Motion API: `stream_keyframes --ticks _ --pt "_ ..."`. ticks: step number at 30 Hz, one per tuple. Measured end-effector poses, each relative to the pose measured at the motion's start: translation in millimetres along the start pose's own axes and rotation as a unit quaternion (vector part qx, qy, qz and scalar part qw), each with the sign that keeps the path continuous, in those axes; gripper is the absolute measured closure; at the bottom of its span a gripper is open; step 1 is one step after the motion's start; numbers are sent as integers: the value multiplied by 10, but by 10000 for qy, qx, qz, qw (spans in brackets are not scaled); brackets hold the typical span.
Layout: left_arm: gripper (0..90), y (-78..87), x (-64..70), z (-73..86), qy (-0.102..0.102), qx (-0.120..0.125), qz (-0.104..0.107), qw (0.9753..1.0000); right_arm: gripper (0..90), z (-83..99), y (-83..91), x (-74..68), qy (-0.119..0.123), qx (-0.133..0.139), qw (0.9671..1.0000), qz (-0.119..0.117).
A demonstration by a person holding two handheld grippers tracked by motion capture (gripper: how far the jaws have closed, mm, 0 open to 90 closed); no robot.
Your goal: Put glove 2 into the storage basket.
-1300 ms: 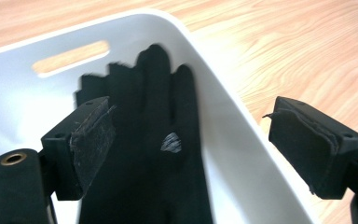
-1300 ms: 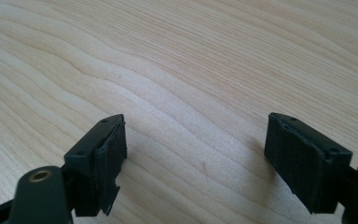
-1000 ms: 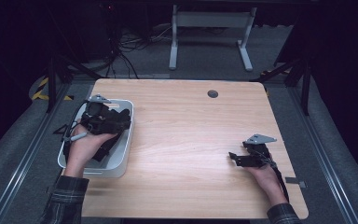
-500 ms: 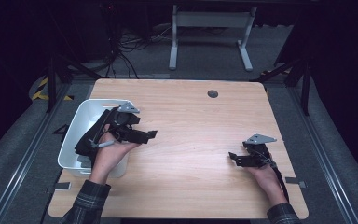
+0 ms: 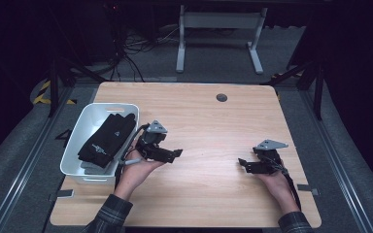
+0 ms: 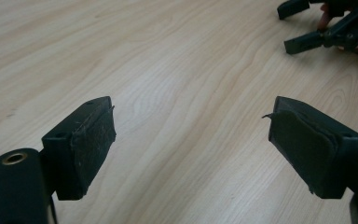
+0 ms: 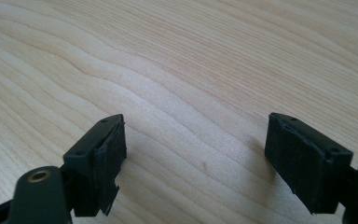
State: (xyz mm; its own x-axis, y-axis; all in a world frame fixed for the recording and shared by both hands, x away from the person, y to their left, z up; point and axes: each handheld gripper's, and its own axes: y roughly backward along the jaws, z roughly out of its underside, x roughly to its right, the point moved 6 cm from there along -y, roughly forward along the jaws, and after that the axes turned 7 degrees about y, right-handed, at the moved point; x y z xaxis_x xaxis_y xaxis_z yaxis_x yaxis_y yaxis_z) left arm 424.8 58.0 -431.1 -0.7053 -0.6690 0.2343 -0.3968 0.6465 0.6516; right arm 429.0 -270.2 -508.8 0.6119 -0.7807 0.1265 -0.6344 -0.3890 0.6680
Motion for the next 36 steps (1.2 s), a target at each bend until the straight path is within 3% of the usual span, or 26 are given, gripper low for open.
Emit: stream_keyframes --ticks 5,16,22,26,31,36 --pt "153 -165 100 108 -53 -133 103 9998 212 0 0 -4 5 -2 10000 -7" --pt "154 -496 208 362 -265 -348 62 9990 210 0 0 -4 9 -1 10000 -6" --pt "147 -654 221 470 -396 -536 15 9978 210 0 0 -5 12 0 10000 -11" --pt "146 -736 236 537 -608 -708 -99 9956 210 0 0 -6 13 0 10000 -11" --pt "131 -765 258 553 -785 -625 -185 9948 210 0 -1 -6 15 0 10000 -14" --pt "91 -785 262 570 -800 -508 -157 9954 210 0 0 -7 19 0 10000 -16"
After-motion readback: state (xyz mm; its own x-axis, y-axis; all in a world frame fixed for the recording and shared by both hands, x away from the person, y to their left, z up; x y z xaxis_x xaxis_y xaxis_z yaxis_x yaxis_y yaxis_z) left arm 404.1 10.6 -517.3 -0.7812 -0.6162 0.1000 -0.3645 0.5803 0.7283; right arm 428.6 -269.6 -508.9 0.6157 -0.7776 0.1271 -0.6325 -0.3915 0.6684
